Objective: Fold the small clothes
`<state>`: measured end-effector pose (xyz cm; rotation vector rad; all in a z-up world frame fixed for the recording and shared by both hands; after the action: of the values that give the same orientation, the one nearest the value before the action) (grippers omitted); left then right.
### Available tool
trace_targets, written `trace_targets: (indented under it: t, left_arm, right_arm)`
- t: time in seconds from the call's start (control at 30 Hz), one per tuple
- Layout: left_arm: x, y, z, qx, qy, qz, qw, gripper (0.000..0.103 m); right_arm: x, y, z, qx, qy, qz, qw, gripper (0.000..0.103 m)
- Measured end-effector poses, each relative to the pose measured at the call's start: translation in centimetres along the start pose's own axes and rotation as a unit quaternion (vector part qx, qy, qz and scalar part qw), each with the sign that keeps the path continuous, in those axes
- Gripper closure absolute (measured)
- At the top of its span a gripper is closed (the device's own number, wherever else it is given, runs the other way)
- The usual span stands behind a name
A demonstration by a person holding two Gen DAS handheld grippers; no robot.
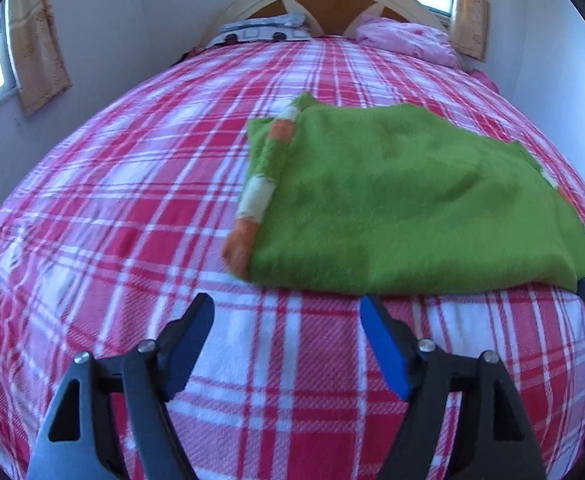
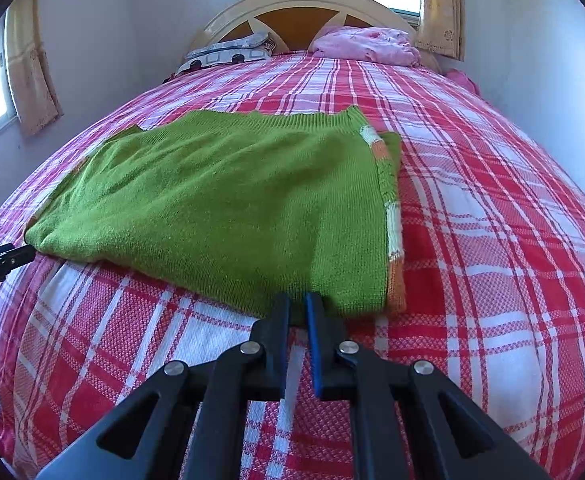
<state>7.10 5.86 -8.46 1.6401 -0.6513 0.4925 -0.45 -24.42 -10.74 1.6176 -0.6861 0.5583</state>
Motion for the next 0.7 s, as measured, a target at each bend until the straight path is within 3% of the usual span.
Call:
trace_targets:
  t: [0.17,0.27,0.37,0.63,0.7]
  left_arm:
    - [0.4,0.7,-0.8,0.031,-0.001,0.029,0.9991,0.024]
    - [0.7,0.6,-1.2,0.034,0.006,0.034,0.9988,0.013]
    - [1.0,0.5,-1.5,0.035,0.01,0.038,0.9986,0.013]
    - [0.9,-1.4,-1.5,0.042,0.01,0.002,0.9991,0.012]
    - [0.7,-1.9,-2.0,0.042,0.023,-0.02,0.9986,0.006]
  right_arm:
    - [0.0,0.0,0.0,0.002,-0.002,0.001,1.0,0.094]
    - [0.0,0.1,0.3,0.012,-0.01,0.003,1.0,0.094]
    - [0.0,0.1,0.5,0.019,-0.016,0.005,1.0,0.094]
    - [0.0,0.2,0.6,0.018,-0.014,0.005,1.0,0.094]
    - [0.0,0.1,0.6,0.019,-0.015,0.006,1.0,0.094]
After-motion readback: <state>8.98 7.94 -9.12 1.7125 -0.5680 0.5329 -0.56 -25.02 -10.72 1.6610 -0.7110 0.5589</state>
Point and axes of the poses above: each gripper's, at about its wrist camera, not at the fingertips, and y roughly against the way its jaws point, z to its right, x to its top, the point moved 4 cm from there along -y, roughly the way its jaws point, and after that the axes turned 10 degrees about x, right-handed, at the moved point
